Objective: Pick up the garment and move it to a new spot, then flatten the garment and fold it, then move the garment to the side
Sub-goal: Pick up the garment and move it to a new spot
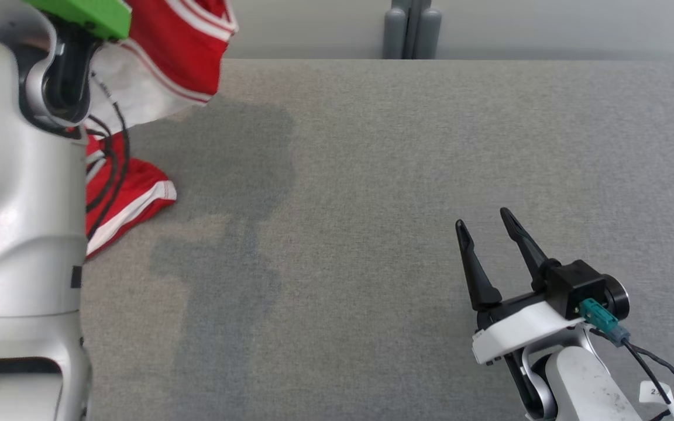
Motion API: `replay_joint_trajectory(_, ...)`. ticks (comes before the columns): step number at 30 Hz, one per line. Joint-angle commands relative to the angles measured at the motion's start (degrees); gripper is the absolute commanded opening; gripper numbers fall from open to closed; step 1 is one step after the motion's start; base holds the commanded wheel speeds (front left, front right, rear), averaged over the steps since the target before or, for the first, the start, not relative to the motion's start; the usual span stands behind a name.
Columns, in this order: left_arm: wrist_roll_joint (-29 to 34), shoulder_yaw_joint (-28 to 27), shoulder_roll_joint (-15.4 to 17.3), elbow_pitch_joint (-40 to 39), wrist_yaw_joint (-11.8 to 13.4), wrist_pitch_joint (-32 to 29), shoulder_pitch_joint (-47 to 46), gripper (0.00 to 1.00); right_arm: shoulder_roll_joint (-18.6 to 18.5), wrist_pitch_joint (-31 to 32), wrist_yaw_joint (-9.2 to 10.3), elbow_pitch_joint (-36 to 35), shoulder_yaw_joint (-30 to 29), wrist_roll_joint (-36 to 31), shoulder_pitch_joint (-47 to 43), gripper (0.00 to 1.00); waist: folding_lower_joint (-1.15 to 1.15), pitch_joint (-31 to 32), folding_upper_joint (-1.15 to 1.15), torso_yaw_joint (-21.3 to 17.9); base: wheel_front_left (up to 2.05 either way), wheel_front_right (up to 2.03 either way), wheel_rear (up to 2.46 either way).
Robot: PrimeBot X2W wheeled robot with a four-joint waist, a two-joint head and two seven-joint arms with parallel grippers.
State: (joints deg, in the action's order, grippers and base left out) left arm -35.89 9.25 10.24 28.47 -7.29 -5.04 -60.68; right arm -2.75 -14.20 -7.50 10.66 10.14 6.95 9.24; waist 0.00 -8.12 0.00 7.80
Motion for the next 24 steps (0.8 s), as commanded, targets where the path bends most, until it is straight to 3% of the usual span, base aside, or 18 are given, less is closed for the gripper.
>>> replay_joint_trajectory(1,-2.15,0.74,-1.96,-1.66,-0.25,-0.53,-0.73,0.0,-0.26,-0.35,0.02,0.23,-0.19,0.29,-0.36,1.0,0.0,2.98,0.0,-5.42,0.0,0.0,0.0)
replay_joint_trajectory(10,-4.13,6.53,-6.19,-4.07,0.7,-2.37,0.29,0.0,-0.2,-0.79,0.02,-0.42,-0.99,0.8,1.59,1.0,0.0,-1.02,0.0,-15.73,0.0,0.0,0.0)
replay_joint_trajectory(18,-5.31,13.31,-7.15,5.0,1.45,1.77,5.5,0.0,-0.13,-0.99,0.02,-0.27,-1.09,2.28,3.13,1.0,0.0,-4.99,0.0,-21.61,0.0,0.0,0.0)
replay_joint_trajectory(21,-9.41,18.19,-7.21,8.88,1.38,3.07,8.39,0.0,-0.15,-1.04,0.02,-0.72,-1.11,2.84,3.71,1.0,0.0,-5.85,0.0,-22.51,0.0,0.0,0.0)
replay_joint_trajectory(22,-9.28,20.1,-7.2,10.38,1.6,3.1,8.85,0.11,-0.14,-1.04,0.02,-0.82,-1.19,2.99,3.76,1.0,0.0,-5.99,0.0,-22.54,0.0,0.0,0.0)
replay_joint_trajectory(23,-9.54,24.23,-7.19,13.26,1.53,2.53,9.71,1.0,-0.15,-1.03,0.01,-1.27,-1.44,3.09,3.89,1.0,0.0,-6.21,0.0,-22.39,0.0,0.0,0.0)
replay_joint_trajectory(24,-9.69,26.17,-7.18,14.42,1.45,2.69,9.95,1.0,-0.15,-1.01,0.02,-1.42,-1.58,3.21,3.89,1.0,0.0,-6.24,0.0,-22.14,0.0,0.0,0.0)
